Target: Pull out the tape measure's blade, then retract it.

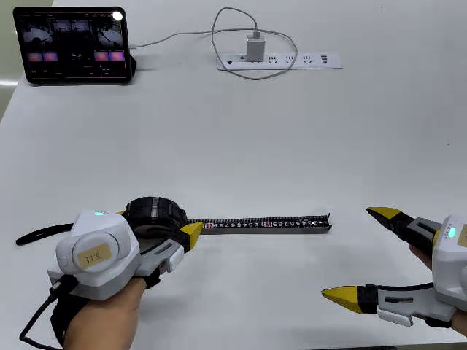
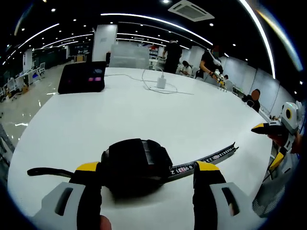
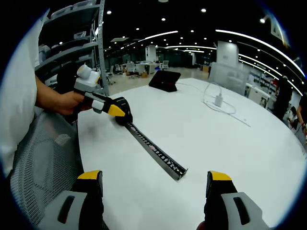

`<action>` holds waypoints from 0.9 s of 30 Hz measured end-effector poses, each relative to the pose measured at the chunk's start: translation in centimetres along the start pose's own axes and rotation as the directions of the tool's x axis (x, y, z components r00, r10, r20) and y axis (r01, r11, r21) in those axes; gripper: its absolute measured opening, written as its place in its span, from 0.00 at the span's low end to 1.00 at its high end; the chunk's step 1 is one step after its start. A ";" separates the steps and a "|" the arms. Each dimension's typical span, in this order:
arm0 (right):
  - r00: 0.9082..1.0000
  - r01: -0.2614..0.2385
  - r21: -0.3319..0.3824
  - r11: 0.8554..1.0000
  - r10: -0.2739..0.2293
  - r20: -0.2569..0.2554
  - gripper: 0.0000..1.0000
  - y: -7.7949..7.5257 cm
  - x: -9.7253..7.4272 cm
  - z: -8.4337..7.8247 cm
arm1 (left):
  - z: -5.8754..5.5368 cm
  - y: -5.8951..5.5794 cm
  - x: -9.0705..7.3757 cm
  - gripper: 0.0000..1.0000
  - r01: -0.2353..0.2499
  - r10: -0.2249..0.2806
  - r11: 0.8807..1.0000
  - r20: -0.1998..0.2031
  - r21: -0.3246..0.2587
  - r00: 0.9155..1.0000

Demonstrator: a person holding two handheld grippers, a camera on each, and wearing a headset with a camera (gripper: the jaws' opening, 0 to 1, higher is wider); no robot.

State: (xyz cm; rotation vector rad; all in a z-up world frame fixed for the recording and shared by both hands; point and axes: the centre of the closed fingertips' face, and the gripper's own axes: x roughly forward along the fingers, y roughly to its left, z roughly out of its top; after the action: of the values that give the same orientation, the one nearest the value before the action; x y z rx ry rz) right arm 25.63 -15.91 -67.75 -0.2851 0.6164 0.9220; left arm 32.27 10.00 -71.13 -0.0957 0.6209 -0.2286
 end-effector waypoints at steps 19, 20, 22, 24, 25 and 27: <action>1.000 -0.007 -0.018 1.000 0.007 -0.019 0.85 0.1 0.4 -0.3 | -0.1 1.5 0.6 0.59 -0.077 0.076 0.994 -0.017 -0.081 0.997; 1.000 -0.008 -0.022 1.000 0.007 -0.023 0.84 0.1 0.4 -0.4 | -0.1 1.5 0.6 0.59 -0.077 0.076 0.994 -0.018 -0.081 0.997; 1.000 -0.009 -0.026 1.000 0.009 -0.026 0.83 0.1 0.5 -0.5 | -0.1 1.5 0.7 0.59 -0.079 0.078 0.994 -0.020 -0.080 0.997; 1.000 -0.009 -0.027 1.000 0.008 -0.026 0.83 0.1 0.5 -0.5 | -0.2 1.5 0.7 0.59 -0.080 0.078 0.993 -0.020 -0.084 0.997; 1.000 -0.010 -0.027 1.000 0.009 -0.026 0.82 0.1 0.5 -0.5 | -0.2 1.5 0.7 0.59 -0.079 0.077 0.993 -0.021 -0.084 0.997; 1.000 -0.008 -0.031 0.999 0.007 -0.029 0.81 0.0 0.5 -0.5 | -0.2 1.5 0.8 0.59 -0.077 0.075 0.994 -0.025 -0.079 0.997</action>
State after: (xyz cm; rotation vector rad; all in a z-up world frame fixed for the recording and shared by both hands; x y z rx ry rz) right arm 25.69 -15.82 -68.50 -0.3241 0.6303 0.9367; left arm 33.02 11.27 -71.99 -0.1463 0.6541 -0.1316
